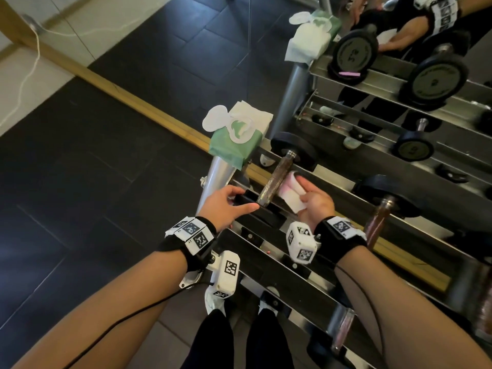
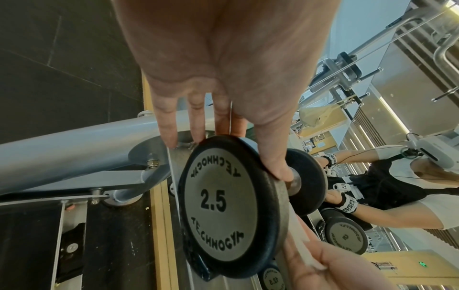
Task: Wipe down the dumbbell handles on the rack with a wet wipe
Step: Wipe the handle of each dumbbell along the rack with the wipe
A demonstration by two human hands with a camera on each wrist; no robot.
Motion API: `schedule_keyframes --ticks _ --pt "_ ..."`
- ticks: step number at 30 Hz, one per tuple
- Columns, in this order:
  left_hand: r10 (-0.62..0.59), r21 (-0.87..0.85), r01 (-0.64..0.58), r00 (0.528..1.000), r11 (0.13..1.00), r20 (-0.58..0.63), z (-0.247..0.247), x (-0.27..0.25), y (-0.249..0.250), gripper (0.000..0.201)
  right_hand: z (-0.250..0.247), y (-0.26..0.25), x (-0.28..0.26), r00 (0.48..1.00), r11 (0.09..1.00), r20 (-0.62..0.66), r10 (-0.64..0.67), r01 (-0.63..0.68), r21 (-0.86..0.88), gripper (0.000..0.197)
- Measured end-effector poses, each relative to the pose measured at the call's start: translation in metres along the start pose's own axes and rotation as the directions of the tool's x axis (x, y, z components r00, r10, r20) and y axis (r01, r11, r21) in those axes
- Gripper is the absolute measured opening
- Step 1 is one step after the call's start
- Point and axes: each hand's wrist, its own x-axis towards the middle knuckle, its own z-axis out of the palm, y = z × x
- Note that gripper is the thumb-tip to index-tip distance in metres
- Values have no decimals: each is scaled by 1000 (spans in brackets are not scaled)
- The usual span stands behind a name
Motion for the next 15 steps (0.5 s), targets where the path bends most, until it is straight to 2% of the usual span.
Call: schedule_keyframes --ticks 4,6,10,15 --pt "-2 -11 2 1000 1000 -5 1 2 -2 60 20 -13 10 998 996 -38 -53 55 64 56" --pt "0 -19 -1 1000 1000 -14 2 2 -4 60 28 -11 9 999 994 -37 -38 42 101 60" --pt "16 -26 -17 999 1000 -46 4 3 -9 58 25 12 -4 1000 999 28 12 -13 45 67" --pt "22 -25 -23 999 999 -47 4 4 -11 50 9 20 -6 997 998 48 57 -58 19 64"
